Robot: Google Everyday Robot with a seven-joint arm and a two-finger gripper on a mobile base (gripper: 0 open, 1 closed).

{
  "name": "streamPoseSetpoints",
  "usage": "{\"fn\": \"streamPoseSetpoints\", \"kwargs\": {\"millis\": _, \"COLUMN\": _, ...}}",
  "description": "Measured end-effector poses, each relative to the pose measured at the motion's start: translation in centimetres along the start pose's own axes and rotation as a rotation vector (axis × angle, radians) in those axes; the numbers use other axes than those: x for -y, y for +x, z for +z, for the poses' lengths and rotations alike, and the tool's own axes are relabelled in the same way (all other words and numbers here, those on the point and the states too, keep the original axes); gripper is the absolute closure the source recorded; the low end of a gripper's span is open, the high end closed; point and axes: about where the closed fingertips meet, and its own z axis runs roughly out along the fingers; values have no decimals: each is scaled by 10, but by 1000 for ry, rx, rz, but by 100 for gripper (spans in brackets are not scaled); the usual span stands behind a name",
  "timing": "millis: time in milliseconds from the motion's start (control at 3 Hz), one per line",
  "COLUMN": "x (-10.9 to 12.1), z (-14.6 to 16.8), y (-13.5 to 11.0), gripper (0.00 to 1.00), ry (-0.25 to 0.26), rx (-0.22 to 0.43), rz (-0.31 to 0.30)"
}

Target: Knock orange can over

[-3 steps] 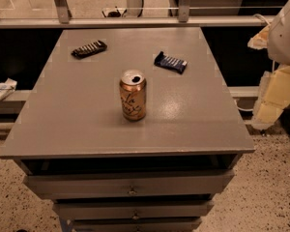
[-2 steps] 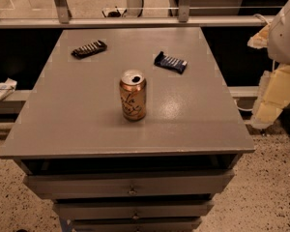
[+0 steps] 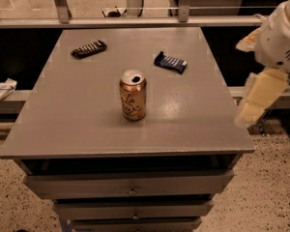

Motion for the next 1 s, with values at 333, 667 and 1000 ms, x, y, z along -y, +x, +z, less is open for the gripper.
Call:
{"fn": "streamPoseSetpoints", "kwargs": {"millis": 333, "x": 8, "z": 48, "y": -41, "gripper": 0, "ry": -32, "rx": 193, "rz": 34}}
{"fn": "streamPoseSetpoints", "kwargs": {"millis": 667, "x": 18, "z": 81, "y": -78, "gripper": 0, "ry": -44, "rx": 360, "rz": 69}}
{"fn": "streamPoseSetpoints", "kwargs": {"millis": 1000, "x": 20, "z": 98, "y": -106, "gripper": 0, "ry": -59, "rx": 496, "rz": 106}}
